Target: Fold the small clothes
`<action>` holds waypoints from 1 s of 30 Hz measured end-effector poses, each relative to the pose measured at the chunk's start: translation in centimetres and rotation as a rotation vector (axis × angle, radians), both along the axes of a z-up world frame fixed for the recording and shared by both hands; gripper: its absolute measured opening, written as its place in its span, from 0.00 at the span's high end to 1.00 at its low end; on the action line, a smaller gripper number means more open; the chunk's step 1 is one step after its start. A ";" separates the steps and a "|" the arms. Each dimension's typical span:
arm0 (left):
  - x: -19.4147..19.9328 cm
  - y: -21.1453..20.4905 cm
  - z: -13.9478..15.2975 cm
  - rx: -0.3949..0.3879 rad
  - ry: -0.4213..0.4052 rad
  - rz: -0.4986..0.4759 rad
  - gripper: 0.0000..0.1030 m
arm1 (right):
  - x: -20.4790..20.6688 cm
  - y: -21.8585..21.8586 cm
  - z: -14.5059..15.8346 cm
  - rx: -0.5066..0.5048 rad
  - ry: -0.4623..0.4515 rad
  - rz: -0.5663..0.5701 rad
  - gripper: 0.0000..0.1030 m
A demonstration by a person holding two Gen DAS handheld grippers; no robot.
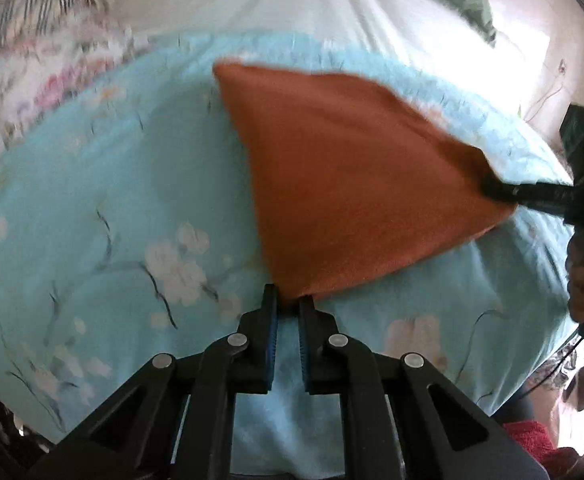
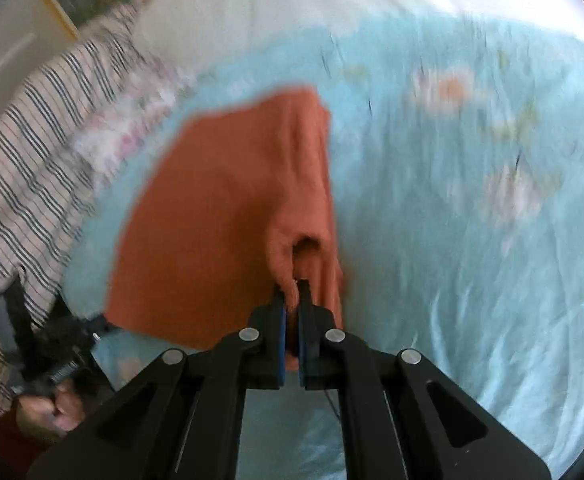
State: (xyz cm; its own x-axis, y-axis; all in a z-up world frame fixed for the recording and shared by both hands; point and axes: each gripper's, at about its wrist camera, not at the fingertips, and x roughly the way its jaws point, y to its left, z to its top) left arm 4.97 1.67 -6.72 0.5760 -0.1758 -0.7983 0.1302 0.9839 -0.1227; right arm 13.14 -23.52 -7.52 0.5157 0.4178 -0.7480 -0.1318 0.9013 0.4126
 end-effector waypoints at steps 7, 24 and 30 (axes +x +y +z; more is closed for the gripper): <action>-2.2 1.9 4.2 -0.103 -0.062 -0.127 0.91 | -2.1 -1.6 3.1 0.020 -0.062 -0.127 0.64; 5.6 0.8 -1.1 -0.455 0.014 -0.189 0.95 | 8.3 2.1 -0.8 0.024 -0.017 -0.152 1.00; 5.6 0.0 -0.7 -0.404 0.002 -0.177 0.96 | 8.1 0.6 -1.0 0.031 -0.017 -0.150 1.00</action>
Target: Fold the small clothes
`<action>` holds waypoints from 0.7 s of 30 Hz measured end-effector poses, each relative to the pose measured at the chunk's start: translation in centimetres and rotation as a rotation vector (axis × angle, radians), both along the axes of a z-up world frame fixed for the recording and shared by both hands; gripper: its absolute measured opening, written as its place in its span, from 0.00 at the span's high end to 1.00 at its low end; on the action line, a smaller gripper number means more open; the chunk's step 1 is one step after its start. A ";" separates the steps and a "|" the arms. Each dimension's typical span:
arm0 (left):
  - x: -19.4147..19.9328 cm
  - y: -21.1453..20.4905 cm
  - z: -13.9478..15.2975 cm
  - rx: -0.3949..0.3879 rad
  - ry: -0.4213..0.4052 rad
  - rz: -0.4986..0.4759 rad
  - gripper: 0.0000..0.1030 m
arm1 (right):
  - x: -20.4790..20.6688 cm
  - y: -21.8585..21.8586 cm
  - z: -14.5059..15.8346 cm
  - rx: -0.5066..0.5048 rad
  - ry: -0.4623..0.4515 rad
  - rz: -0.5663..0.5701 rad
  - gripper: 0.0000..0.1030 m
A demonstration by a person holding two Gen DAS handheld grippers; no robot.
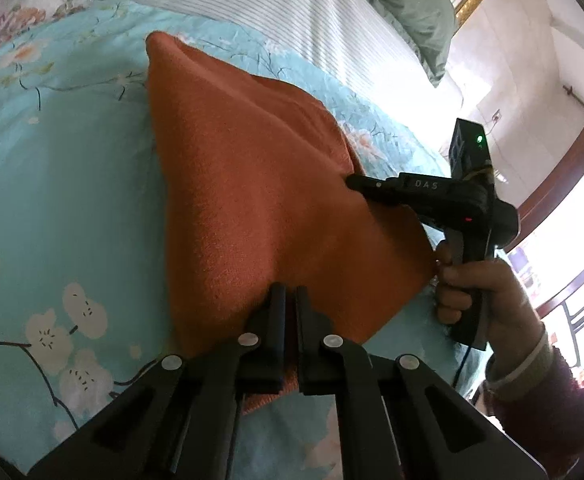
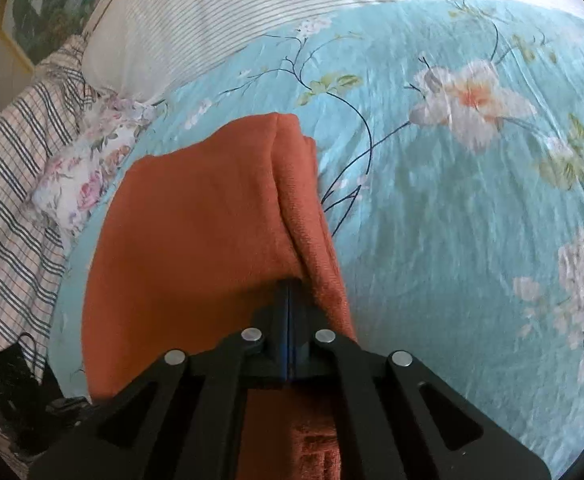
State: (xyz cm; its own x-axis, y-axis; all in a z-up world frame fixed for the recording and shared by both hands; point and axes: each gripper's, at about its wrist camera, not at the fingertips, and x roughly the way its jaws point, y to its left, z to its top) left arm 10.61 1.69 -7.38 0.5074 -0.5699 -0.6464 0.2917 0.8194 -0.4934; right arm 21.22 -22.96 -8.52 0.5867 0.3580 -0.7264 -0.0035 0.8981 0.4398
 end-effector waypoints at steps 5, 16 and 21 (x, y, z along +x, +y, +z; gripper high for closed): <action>-0.9 -0.1 1.5 0.081 -0.020 0.044 0.97 | -2.7 0.5 2.0 0.014 -0.034 0.025 0.97; 5.4 1.4 5.4 0.147 -0.075 0.153 0.93 | 1.7 3.2 5.7 0.013 -0.073 0.071 0.96; 8.2 1.5 2.6 0.199 0.048 0.171 0.94 | 6.0 2.7 2.4 -0.046 0.017 -0.027 1.00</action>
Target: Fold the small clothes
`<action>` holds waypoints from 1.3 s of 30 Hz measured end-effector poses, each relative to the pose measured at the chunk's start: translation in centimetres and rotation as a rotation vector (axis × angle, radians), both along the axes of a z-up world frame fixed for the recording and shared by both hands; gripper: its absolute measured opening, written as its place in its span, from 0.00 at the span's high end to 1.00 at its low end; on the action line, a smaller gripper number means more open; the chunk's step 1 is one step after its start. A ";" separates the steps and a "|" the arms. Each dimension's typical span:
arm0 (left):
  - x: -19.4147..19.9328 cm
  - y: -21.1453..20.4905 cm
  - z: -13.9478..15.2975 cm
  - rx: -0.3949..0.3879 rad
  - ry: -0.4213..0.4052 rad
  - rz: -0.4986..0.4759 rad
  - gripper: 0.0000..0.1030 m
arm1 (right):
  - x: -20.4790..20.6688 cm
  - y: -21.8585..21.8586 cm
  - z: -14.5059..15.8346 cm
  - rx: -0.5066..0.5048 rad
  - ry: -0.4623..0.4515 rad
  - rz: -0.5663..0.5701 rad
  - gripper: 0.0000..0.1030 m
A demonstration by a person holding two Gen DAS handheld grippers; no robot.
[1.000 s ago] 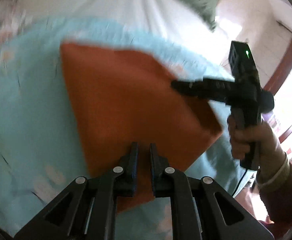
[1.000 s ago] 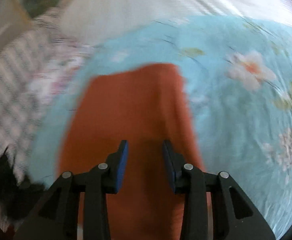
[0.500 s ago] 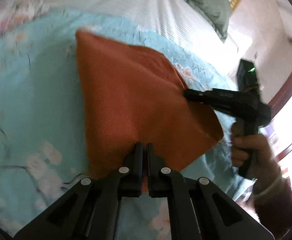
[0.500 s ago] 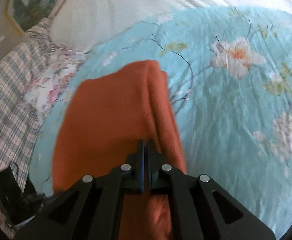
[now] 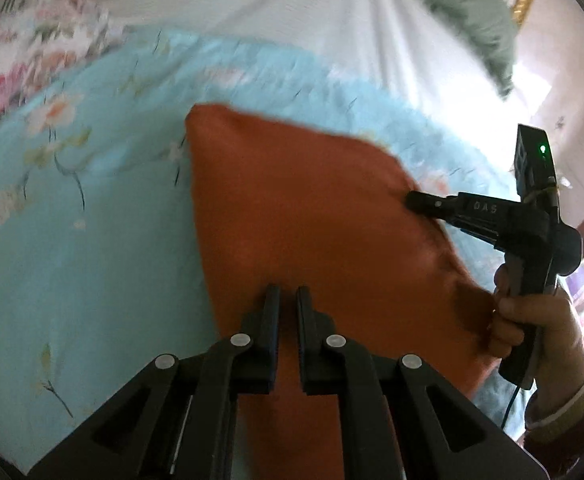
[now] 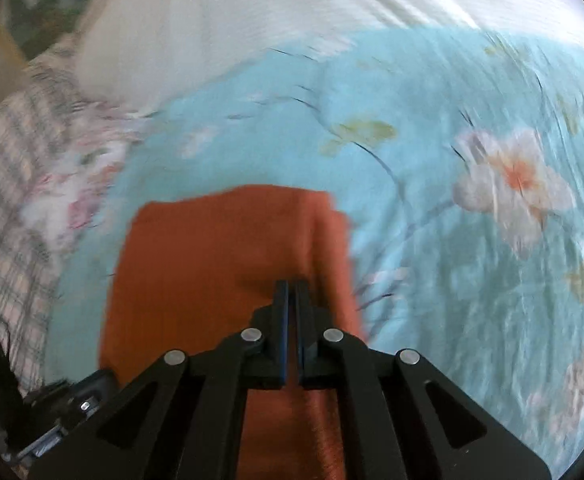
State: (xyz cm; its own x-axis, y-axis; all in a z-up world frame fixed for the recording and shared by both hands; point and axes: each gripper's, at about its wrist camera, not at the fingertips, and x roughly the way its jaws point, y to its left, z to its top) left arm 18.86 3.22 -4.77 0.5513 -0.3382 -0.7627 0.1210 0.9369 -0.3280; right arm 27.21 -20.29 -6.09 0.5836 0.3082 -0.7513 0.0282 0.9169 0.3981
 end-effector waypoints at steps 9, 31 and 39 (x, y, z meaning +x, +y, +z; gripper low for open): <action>-1.3 -0.3 0.7 -0.017 -0.015 -0.005 0.95 | -3.1 -1.2 0.9 0.063 -0.038 0.001 0.96; -11.7 -1.7 0.7 -0.038 -0.056 -0.061 0.45 | -15.6 -1.8 1.0 0.034 -0.033 0.073 0.56; -15.9 -0.7 2.2 0.109 -0.108 0.035 0.19 | -21.0 -1.4 3.0 -0.096 -0.108 0.082 0.41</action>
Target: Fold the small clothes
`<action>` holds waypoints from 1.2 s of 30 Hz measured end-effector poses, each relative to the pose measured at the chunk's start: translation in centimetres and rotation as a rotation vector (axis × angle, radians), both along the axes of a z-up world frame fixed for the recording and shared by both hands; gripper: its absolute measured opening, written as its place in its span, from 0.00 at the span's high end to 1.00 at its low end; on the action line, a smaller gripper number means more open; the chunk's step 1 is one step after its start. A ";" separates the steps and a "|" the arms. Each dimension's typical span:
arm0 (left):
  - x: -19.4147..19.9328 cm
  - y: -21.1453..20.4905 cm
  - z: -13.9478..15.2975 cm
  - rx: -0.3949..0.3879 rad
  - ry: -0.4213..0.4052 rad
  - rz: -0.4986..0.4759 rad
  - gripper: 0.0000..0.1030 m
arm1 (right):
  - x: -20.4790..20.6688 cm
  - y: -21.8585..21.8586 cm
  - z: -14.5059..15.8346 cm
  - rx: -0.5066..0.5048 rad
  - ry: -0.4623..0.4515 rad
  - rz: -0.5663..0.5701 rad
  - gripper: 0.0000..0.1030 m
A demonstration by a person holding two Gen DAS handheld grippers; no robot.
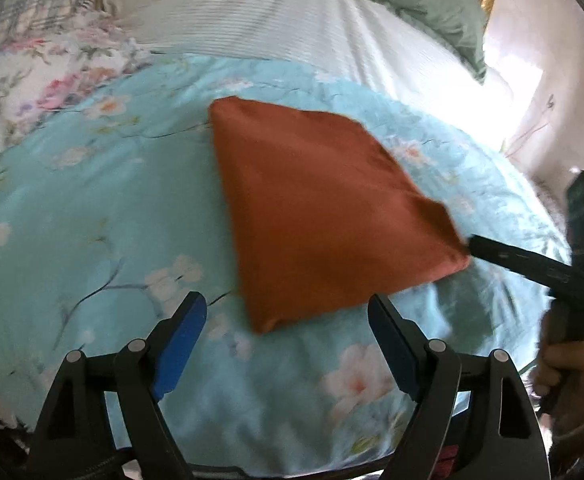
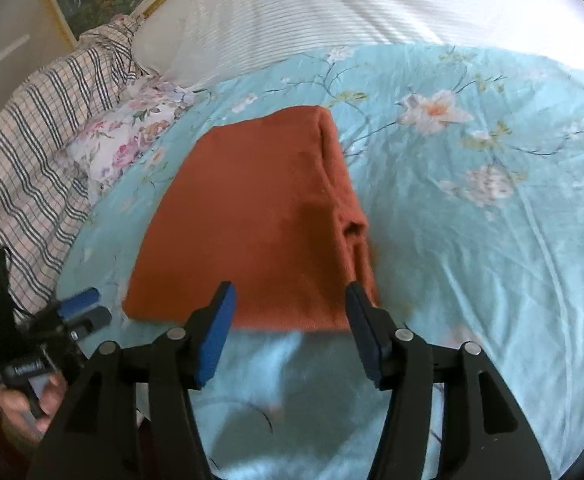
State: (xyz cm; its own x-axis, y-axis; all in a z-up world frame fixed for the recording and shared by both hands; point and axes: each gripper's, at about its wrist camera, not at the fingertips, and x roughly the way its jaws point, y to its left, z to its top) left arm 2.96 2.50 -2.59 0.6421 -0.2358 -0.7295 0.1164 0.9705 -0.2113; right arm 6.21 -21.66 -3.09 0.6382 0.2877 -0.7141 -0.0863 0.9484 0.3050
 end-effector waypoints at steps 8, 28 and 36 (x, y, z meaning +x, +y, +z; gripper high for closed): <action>-1.5 2.0 -2.3 0.028 0.096 0.066 0.19 | -3.2 0.7 -0.7 -0.063 0.019 0.016 0.30; -2.8 1.6 1.0 0.259 0.045 0.109 0.18 | -4.9 2.0 1.3 -0.102 0.037 0.150 0.16; -2.2 1.5 5.8 0.361 -0.040 0.121 0.08 | -5.2 2.4 5.0 -0.133 -0.040 0.213 0.01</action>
State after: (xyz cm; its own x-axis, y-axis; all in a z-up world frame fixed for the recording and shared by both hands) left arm 0.76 4.05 3.16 0.6795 0.1112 -0.7252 -0.0025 0.9888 0.1493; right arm 0.99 -19.23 1.90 0.6020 0.3243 -0.7297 -0.2982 0.9390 0.1714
